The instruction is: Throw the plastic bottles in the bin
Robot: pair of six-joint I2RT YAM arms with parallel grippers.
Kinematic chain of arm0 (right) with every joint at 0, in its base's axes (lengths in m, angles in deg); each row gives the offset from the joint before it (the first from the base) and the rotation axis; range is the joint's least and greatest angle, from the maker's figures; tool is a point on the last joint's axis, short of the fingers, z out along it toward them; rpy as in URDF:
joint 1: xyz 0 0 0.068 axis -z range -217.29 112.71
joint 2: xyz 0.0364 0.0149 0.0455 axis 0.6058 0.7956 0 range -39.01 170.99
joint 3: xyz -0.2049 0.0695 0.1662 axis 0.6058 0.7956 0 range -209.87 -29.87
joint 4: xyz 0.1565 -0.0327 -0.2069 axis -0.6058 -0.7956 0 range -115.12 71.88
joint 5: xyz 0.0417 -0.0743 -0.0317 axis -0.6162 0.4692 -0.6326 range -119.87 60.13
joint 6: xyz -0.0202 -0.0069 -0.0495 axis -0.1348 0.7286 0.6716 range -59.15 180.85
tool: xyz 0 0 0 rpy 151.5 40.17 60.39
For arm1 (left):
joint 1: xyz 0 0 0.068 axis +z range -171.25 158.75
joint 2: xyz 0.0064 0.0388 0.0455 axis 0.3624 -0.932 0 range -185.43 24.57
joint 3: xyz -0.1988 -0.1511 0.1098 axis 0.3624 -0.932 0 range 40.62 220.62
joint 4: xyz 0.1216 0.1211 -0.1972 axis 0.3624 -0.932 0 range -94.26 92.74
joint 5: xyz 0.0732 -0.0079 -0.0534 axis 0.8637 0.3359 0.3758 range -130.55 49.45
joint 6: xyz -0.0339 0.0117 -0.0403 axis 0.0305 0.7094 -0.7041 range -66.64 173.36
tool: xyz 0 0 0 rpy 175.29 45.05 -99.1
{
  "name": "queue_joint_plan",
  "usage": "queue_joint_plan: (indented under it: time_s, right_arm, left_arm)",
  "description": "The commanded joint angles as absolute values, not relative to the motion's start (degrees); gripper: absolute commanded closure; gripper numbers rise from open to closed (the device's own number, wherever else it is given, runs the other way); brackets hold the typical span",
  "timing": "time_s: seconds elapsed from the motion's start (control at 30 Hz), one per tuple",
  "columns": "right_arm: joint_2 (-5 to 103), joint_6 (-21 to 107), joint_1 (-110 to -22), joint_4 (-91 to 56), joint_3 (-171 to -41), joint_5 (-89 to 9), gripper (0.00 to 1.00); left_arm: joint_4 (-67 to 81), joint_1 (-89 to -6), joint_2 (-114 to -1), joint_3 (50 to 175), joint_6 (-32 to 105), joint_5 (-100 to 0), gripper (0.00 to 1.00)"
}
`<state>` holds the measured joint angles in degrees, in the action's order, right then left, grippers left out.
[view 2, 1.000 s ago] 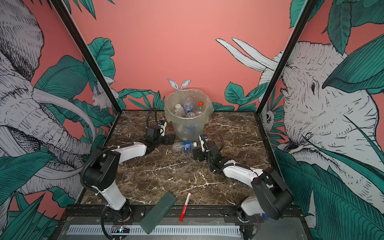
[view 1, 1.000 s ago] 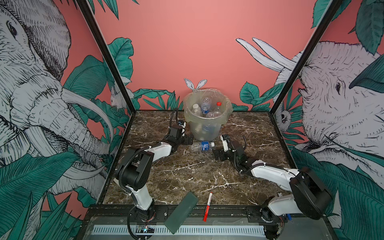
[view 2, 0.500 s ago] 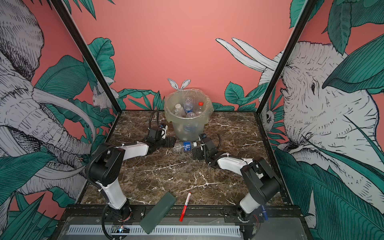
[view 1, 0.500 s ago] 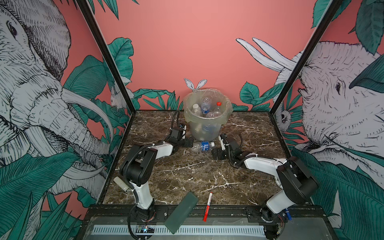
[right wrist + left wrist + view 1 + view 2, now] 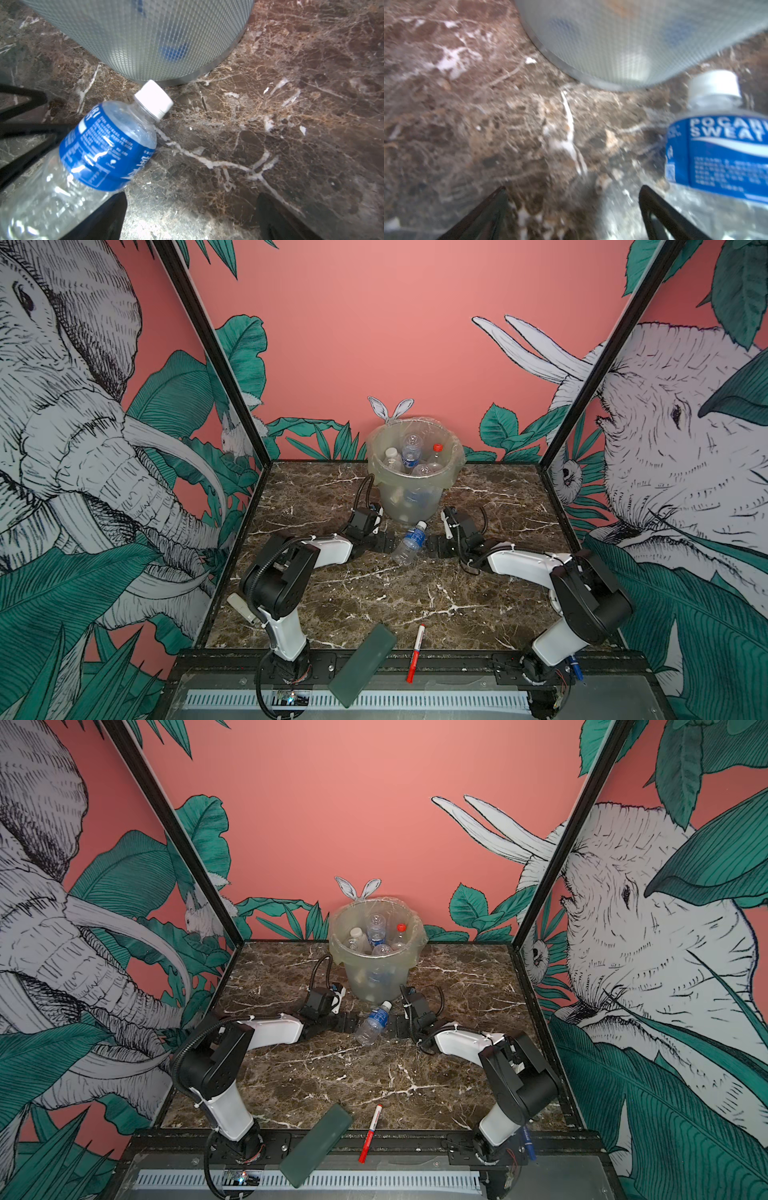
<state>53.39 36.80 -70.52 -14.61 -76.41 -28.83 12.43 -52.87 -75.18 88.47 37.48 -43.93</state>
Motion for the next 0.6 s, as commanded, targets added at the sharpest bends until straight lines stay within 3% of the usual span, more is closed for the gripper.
queue_joint_plan:
  time_s: [0.0,0.57]
  right_arm:
    - [54.3,36.2,-70.2,-15.5,-77.2,-28.8,0.01]
    - [49.7,35.3,-68.4,-14.5,-74.8,-29.0,0.01]
  left_arm:
    - [11.7,-54.5,-70.8,86.2,37.5,-42.9,0.0]
    - [7.9,-56.3,-59.1,84.2,37.0,-43.5,0.01]
